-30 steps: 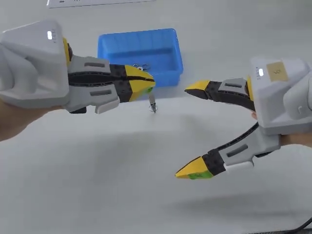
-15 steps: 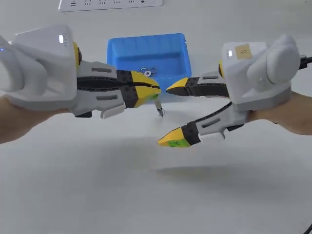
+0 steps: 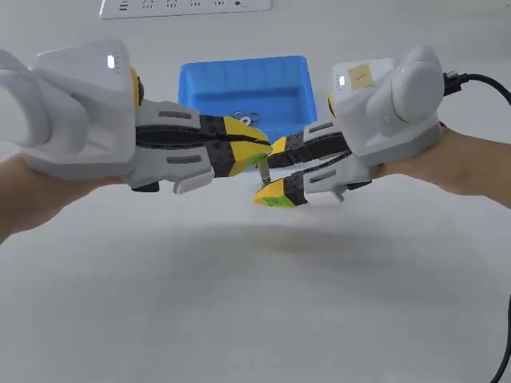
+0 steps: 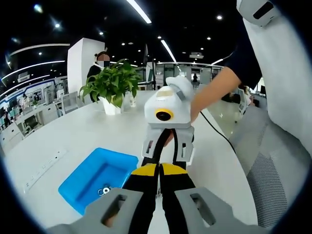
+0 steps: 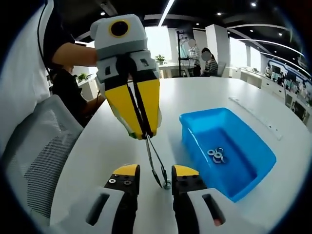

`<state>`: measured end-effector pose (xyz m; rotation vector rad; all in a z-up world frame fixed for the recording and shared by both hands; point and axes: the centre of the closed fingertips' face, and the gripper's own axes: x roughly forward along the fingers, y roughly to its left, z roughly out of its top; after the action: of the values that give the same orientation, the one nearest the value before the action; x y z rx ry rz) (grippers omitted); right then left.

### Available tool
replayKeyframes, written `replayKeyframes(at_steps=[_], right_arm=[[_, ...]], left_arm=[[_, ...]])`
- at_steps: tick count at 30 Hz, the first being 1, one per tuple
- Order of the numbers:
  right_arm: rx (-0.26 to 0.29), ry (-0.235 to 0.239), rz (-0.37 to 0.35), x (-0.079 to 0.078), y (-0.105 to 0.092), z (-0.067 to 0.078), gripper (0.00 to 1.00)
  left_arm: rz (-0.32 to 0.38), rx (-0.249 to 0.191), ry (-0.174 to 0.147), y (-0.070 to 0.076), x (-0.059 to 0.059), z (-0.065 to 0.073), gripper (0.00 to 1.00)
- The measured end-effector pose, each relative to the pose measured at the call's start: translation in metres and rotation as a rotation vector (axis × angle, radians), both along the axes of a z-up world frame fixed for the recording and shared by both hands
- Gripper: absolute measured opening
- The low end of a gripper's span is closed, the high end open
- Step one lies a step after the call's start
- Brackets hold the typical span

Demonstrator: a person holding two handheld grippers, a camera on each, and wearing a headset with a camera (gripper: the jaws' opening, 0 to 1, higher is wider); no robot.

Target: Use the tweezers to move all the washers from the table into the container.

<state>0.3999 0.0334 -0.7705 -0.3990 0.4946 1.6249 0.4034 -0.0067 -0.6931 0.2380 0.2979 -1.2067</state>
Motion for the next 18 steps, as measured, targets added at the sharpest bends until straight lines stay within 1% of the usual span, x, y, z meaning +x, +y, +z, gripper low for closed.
replayKeyframes(at_steps=[2,4,11,12,13,14,15,16,18], right_arm=[[-0.004,-0.003,0.016,-0.002,0.0,0.0,0.21],[-0.034,-0.029,0.038,-0.003,-0.001,-0.003,0.21],[-0.044,-0.065,0.044,0.002,-0.001,-0.004,0.14],[-0.058,-0.086,0.045,0.004,-0.002,-0.006,0.13],[-0.058,-0.084,0.051,0.003,-0.001,-0.006,0.13],[-0.07,-0.102,0.061,0.002,-0.002,-0.007,0.13],[-0.077,-0.113,0.065,0.002,-0.002,-0.008,0.12],[-0.082,-0.121,0.066,0.001,-0.002,-0.009,0.12],[-0.08,-0.127,0.065,0.002,-0.003,-0.009,0.12]], left_arm=[[0.0,0.001,0.0,-0.001,0.0,0.0,0.05],[-0.003,0.001,0.001,-0.001,-0.001,0.0,0.05],[-0.009,0.003,0.001,-0.003,-0.001,0.0,0.05],[-0.009,0.002,0.001,-0.003,-0.001,0.0,0.05],[-0.008,0.003,0.0,-0.003,0.0,0.0,0.05],[-0.008,0.003,0.002,-0.003,0.0,0.0,0.05],[-0.008,0.005,0.0,-0.01,-0.001,0.002,0.05],[-0.008,0.005,0.001,-0.013,-0.001,0.003,0.05],[-0.008,0.005,0.001,-0.011,-0.002,0.003,0.05]])
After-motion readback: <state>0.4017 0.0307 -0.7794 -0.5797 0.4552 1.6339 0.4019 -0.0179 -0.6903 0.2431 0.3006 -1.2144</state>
